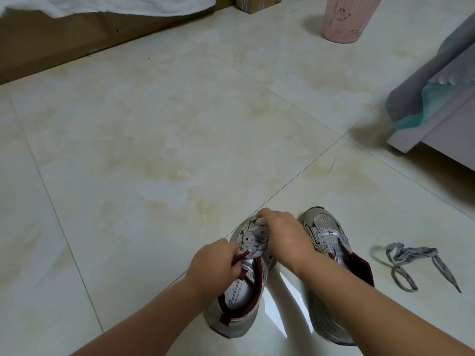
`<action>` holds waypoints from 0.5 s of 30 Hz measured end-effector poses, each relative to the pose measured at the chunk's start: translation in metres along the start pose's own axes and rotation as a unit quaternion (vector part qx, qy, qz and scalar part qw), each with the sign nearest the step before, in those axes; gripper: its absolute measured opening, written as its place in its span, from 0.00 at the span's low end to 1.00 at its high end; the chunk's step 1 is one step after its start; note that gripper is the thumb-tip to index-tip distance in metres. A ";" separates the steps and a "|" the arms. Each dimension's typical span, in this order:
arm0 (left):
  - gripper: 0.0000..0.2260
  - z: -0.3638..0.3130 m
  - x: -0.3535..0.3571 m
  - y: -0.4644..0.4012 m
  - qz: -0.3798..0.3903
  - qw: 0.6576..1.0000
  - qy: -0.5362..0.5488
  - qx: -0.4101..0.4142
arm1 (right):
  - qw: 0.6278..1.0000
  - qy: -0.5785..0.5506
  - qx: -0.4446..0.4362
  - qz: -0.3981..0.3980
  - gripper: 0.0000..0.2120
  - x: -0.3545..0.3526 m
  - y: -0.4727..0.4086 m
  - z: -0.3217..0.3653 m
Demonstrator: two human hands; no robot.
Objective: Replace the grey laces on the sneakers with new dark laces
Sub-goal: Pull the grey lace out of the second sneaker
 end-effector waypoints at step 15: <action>0.08 -0.001 0.000 -0.001 0.011 1.000 0.020 -0.011 | 0.982 -0.137 0.098 -0.088 0.11 0.000 0.001 -0.020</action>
Point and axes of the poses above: each hand's wrist, its own y-axis away from the middle knuckle, its own x-axis out of the palm, z = x × y, the point moved 7 cm from there along -y, towards the middle knuckle, and after that the axes turned 13 degrees about -x, right-handed, at the moved point
